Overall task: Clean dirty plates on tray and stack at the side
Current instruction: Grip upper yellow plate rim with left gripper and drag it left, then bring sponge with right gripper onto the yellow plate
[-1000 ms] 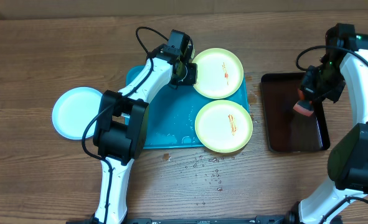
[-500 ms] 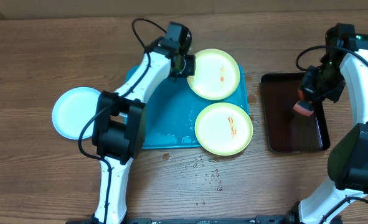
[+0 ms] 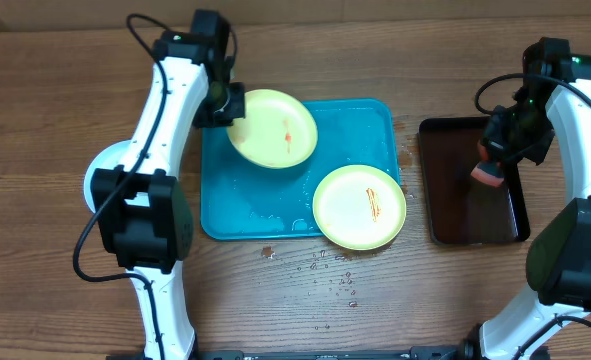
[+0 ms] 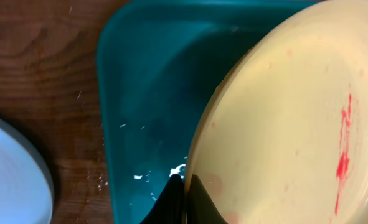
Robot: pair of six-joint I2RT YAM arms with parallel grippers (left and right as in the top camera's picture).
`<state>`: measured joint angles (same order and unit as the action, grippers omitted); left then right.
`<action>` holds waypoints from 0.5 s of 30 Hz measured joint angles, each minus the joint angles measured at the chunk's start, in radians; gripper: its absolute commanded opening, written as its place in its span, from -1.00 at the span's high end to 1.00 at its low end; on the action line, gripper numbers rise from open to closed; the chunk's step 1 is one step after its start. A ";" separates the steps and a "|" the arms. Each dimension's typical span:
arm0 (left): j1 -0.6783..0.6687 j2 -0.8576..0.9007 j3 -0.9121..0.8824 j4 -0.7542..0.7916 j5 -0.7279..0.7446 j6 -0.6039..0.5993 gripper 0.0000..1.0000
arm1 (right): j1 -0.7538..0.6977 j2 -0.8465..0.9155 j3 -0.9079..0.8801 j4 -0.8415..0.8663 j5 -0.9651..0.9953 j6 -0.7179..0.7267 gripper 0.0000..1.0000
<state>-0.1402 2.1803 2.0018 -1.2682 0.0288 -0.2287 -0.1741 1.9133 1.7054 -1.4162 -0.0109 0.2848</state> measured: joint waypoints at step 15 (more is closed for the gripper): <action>0.031 -0.023 -0.404 0.297 0.029 0.001 0.91 | 0.274 0.000 0.000 0.258 -0.272 -0.054 0.92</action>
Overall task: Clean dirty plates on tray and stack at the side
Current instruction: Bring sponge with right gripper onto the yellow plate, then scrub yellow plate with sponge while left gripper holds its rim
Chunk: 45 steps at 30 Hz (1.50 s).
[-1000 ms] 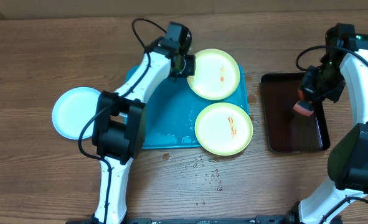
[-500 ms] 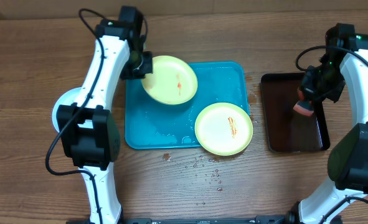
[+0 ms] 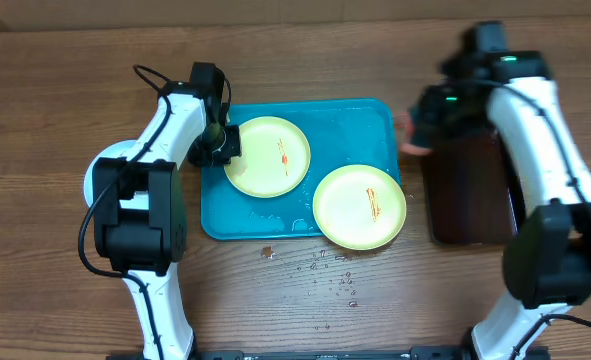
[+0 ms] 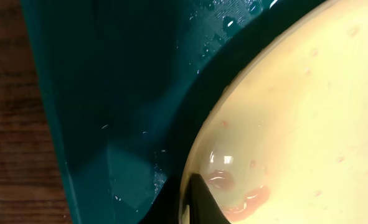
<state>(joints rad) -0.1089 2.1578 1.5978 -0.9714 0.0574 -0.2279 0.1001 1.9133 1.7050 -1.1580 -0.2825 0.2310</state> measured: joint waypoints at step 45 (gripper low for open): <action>0.013 -0.054 -0.117 0.133 0.081 0.075 0.91 | 0.489 0.311 0.000 0.412 0.171 0.248 0.93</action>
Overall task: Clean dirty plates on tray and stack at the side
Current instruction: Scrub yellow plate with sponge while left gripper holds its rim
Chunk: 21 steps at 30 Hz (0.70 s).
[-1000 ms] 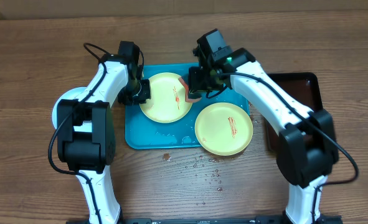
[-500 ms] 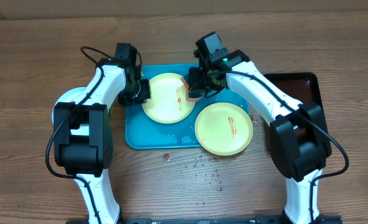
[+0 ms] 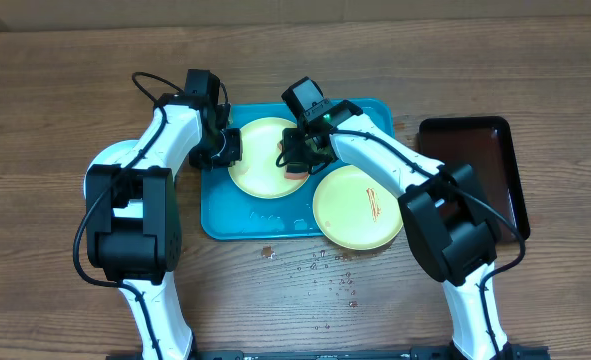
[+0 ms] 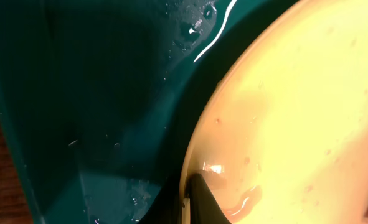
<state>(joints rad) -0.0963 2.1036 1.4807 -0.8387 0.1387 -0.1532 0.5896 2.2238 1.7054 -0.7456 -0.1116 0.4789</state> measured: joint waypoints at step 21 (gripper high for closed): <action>0.000 0.000 0.000 0.006 0.000 0.008 0.92 | 0.040 0.043 0.035 -0.017 -0.129 -0.002 0.93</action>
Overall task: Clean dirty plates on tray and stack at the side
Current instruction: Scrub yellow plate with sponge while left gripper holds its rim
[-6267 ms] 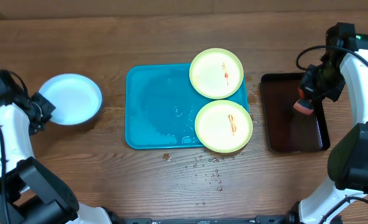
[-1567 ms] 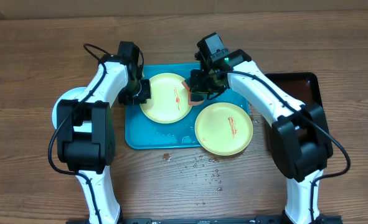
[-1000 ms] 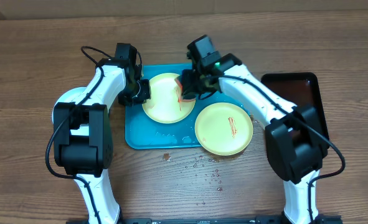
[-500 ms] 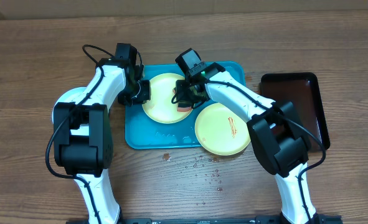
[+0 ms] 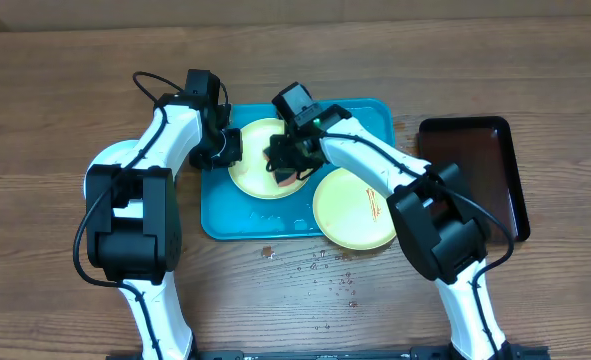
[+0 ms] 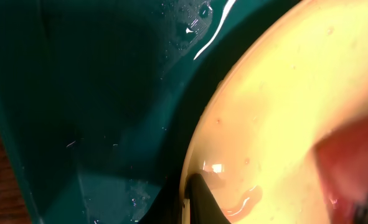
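Observation:
A yellow plate [image 5: 253, 160] lies on the wet teal tray [image 5: 360, 125], and my left gripper [image 5: 225, 150] is shut on its left rim. In the left wrist view the plate [image 6: 277, 93] fills the right side, its rim pinched between the dark fingers [image 6: 201, 198]. My right gripper [image 5: 283, 165] is shut on a pink sponge [image 5: 292, 177] that presses on the plate's right half; the sponge [image 6: 352, 155] shows blurred at the edge of the left wrist view. A second yellow plate [image 5: 347, 215] with a red streak sits over the tray's front right corner.
A dark brown tray [image 5: 470, 180] stands at the right. A white plate [image 5: 93, 172] lies left of the teal tray, mostly under my left arm. Water drops [image 5: 330, 275] dot the wood in front of the tray.
My right gripper and its sponge have shifted a little left across the held plate, so the sponge now shows in the left wrist view. The left gripper has not moved.
First my left gripper held the streaked plate tilted above the tray while the right held the sponge over the dark tray. Then the plate lay low in the tray and the right arm was nearer. Later the sponge was on the plate, where it is now, further left.

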Robot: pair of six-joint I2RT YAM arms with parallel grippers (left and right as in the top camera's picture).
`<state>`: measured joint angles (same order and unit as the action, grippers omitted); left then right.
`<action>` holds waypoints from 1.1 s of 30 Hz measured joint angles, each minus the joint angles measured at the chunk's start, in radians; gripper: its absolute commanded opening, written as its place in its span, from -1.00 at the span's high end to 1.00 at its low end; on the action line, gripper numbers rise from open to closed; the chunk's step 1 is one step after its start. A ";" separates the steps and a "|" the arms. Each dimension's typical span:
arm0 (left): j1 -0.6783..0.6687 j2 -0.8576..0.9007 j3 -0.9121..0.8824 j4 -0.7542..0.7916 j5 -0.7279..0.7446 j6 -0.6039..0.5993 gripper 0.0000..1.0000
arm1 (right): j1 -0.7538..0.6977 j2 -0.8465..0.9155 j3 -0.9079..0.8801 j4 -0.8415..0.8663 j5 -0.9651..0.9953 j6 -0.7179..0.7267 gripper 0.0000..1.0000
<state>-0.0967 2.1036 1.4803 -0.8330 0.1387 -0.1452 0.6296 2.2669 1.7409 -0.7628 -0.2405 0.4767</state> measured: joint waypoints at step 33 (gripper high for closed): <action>0.000 0.000 -0.001 0.005 0.000 0.015 0.92 | 0.051 0.094 0.145 -0.071 -0.096 -0.041 0.93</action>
<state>-0.0967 2.1036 1.4796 -0.8276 0.1390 -0.1299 0.6811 2.3611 1.8862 -0.8333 -0.3367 0.4355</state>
